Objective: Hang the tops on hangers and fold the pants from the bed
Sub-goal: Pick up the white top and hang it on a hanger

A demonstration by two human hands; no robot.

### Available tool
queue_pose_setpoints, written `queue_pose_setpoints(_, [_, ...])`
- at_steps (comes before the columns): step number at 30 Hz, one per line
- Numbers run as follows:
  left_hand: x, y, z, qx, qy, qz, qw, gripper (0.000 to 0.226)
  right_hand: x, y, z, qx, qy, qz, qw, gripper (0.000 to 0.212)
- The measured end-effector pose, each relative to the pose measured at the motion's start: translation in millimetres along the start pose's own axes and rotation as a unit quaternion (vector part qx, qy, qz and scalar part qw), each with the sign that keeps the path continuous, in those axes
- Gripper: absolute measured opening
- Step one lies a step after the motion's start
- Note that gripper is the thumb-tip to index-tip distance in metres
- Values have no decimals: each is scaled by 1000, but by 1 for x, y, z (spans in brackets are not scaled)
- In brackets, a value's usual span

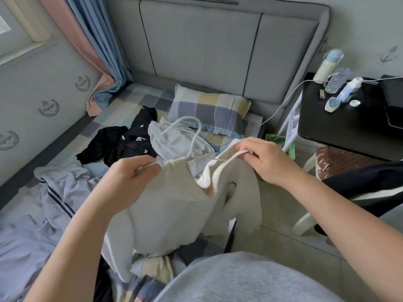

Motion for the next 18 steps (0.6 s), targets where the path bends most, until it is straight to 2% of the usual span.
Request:
queue_pose_setpoints(2, [10, 15, -5, 27, -4, 1, 1000, 18, 5, -36, -6, -65, -6, -37, 997, 20])
queue_pose_setpoints(5, [13, 26, -11, 58, 29, 10, 998, 20, 17, -67, -14, -66, -22, -89, 994, 15])
queue_pose_setpoints(8, [6, 15, -13, 67, 55, 12, 996, 18, 9, -70, -18, -67, -11, -112, 991, 23])
queue_pose_setpoints(10, [-6, -4, -11, 52, 92, 29, 994, 13, -6, -66, -15, -65, -17, -162, 984, 23])
queue_pose_setpoints(13, [-23, -31, -7, 16, 141, 47, 989, 17, -29, -56, -11, -64, -34, -239, 968, 19])
queue_pose_setpoints(18, [-14, -35, -7, 16, 110, 67, 991, 18, -40, -48, -14, -31, -39, -199, 979, 39])
Point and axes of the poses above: each hand's wrist, its own z-axis away from the middle knuckle, its own x-axis out of the palm, y = z × x, the point moved 1 cm from there along -z, towards the middle knuckle, and after that the axes turned 13 degrees about -y, right-handed, at the moved point
